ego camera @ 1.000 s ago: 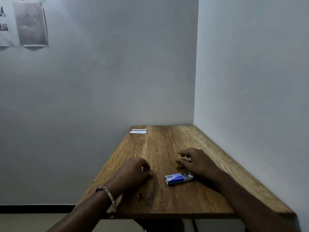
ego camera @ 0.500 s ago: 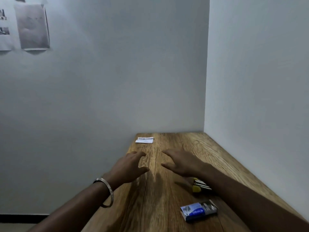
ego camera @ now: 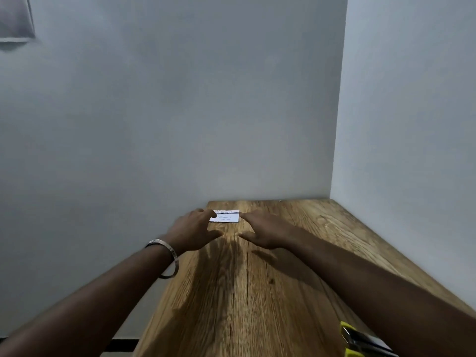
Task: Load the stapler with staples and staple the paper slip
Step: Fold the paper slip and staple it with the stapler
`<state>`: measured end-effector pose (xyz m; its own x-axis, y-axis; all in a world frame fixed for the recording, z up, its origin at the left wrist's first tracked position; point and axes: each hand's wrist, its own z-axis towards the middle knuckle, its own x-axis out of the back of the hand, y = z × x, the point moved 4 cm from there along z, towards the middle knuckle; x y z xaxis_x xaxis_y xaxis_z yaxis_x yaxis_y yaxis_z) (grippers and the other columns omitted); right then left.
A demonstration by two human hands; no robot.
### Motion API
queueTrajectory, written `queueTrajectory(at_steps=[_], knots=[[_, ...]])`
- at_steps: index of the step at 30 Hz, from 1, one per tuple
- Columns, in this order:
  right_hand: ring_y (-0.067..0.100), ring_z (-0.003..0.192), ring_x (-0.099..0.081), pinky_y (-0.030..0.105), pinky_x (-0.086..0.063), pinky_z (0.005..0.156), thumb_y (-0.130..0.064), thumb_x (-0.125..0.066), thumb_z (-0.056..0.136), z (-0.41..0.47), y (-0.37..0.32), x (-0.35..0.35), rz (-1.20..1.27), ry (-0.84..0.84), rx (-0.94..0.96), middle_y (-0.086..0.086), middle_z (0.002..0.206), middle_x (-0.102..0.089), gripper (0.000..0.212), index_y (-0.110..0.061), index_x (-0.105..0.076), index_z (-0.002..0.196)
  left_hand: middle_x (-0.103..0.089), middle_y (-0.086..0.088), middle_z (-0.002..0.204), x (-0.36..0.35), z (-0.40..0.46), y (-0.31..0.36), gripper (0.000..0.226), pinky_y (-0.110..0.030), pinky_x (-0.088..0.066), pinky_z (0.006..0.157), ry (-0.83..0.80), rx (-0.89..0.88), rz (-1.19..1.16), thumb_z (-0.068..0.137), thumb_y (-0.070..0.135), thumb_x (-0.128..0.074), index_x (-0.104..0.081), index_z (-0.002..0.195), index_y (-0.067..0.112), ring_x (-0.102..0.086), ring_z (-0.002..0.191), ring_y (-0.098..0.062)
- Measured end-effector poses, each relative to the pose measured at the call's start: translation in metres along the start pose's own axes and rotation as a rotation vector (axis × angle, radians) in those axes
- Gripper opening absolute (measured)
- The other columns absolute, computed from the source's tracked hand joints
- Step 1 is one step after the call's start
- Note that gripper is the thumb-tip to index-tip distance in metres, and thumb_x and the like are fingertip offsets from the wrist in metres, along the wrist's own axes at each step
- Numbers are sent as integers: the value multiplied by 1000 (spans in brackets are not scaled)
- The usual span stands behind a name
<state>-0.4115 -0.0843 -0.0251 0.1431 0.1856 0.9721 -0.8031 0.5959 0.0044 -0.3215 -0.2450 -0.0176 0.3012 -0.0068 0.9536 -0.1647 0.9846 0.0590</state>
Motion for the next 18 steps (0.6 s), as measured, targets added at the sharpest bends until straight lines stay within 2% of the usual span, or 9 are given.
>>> queueTrajectory(at_steps=[5,8,12,15,18], knots=[[24,121,-54,44,-49,97,-48,-54,96,39,19,-29,-1,-55,-51,6,139,-55,59,-18,-44,145,-52,-7,138,-22,39,-9,58,-41,-47,96,-48,13,-33,91,53,-55,-44,139,21,-53,121,-27],[24,117,-56,45,-49,96,-47,-49,98,56,20,-40,11,-55,-26,7,136,-57,50,-17,-48,138,-49,-7,140,-37,57,-13,57,-44,-45,99,-92,18,-18,94,50,-51,-42,141,19,-52,123,-28],[29,123,-53,45,-46,99,-42,-37,103,67,16,-53,29,-84,7,7,141,-53,43,-16,-47,135,-50,-8,140,-53,71,-18,43,-44,-44,99,-139,28,18,100,42,-39,-48,133,16,-52,123,-28],[29,117,-55,43,-46,94,-41,-34,105,68,13,-58,29,-133,18,9,131,-57,40,-13,-53,125,-52,-11,135,-64,74,-22,42,-45,-44,100,-196,45,33,101,41,-31,-54,124,14,-53,120,-29],[28,111,-56,44,-47,94,-38,-33,106,69,11,-59,40,-152,21,10,123,-60,39,-11,-57,118,-52,-11,135,-70,72,-27,44,-45,-43,102,-212,46,35,102,40,-30,-56,126,13,-53,121,-28]])
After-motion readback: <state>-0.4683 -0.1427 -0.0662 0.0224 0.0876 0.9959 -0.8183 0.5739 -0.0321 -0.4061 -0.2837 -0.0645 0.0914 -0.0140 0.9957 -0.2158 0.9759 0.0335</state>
